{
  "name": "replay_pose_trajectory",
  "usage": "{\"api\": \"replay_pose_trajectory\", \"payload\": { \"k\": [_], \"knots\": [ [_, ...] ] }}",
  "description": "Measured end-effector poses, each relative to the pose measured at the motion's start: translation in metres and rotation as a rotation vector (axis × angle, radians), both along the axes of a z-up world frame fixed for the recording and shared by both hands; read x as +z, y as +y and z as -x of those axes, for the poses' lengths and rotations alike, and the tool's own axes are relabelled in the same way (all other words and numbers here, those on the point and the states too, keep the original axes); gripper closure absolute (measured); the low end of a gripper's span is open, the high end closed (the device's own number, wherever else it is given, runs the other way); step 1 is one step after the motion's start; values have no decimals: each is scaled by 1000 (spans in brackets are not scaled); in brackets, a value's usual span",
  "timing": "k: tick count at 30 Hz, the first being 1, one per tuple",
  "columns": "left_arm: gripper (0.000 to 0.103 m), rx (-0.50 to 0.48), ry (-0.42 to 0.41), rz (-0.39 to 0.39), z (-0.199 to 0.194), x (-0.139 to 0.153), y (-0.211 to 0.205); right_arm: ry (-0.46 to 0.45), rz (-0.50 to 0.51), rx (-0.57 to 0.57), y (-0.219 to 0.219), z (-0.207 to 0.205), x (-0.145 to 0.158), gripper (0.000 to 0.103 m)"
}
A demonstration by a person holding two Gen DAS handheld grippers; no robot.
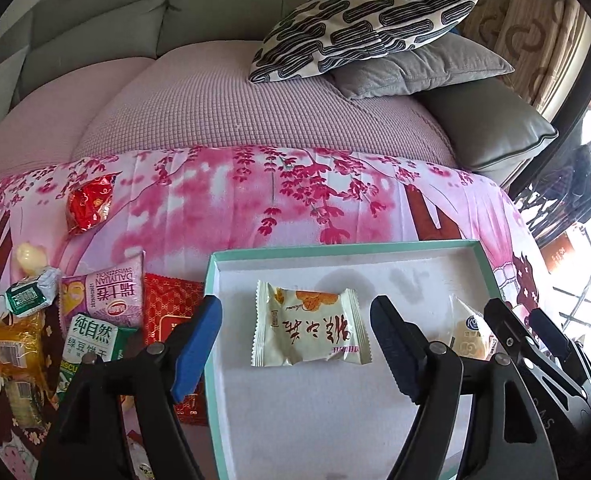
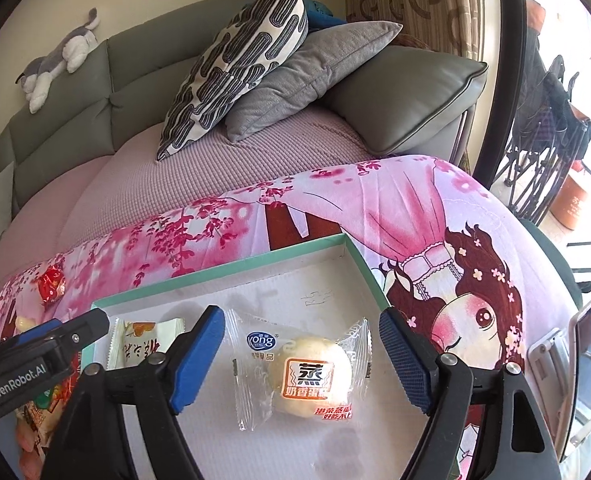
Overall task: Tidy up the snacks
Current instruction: 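Lower and open right gripper on the bun while left releases pastry packet, then withdraw both open grippers from the tray back toward the snack pile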
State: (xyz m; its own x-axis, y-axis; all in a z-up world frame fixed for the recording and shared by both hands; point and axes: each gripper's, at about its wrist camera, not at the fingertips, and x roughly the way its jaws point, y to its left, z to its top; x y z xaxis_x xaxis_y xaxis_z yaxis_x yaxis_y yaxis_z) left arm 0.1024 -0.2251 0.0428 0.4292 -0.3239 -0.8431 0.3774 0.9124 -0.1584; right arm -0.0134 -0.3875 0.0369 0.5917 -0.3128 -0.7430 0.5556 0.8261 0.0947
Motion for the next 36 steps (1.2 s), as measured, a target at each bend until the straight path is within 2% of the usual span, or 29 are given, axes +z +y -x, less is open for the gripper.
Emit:
{"api": "replay_pose_trajectory", "payload": {
  "k": [6,10,12,15,17,20,24,29,36],
  "knots": [
    [25,24,0,-21,-2,1,4,29,20,9,2,-1,-1,21],
    [25,40,-7,-55,-3,-4,4,54,-7,0,-1,-3,-12,20],
    [11,55,-15,-81,-4,-7,5,64,-20,-6,-3,-4,-17,17],
    [10,71,-20,-94,-6,-9,7,77,-37,-10,-5,-5,-23,17],
    [9,78,-21,-96,-7,-11,9,83,-43,-10,-5,-5,-26,14],
    [8,87,-25,-109,-9,-13,11,82,-47,-7,-5,-7,-29,0],
    [6,108,-40,-133,-11,-17,12,83,-53,-14,-5,-6,-30,0],
    [5,112,-60,-122,-11,-18,15,64,-77,-37,-9,-3,-30,0],
    [5,118,-55,-49,-7,-13,20,50,-71,-10,-2,0,-25,0]
  ]
}}
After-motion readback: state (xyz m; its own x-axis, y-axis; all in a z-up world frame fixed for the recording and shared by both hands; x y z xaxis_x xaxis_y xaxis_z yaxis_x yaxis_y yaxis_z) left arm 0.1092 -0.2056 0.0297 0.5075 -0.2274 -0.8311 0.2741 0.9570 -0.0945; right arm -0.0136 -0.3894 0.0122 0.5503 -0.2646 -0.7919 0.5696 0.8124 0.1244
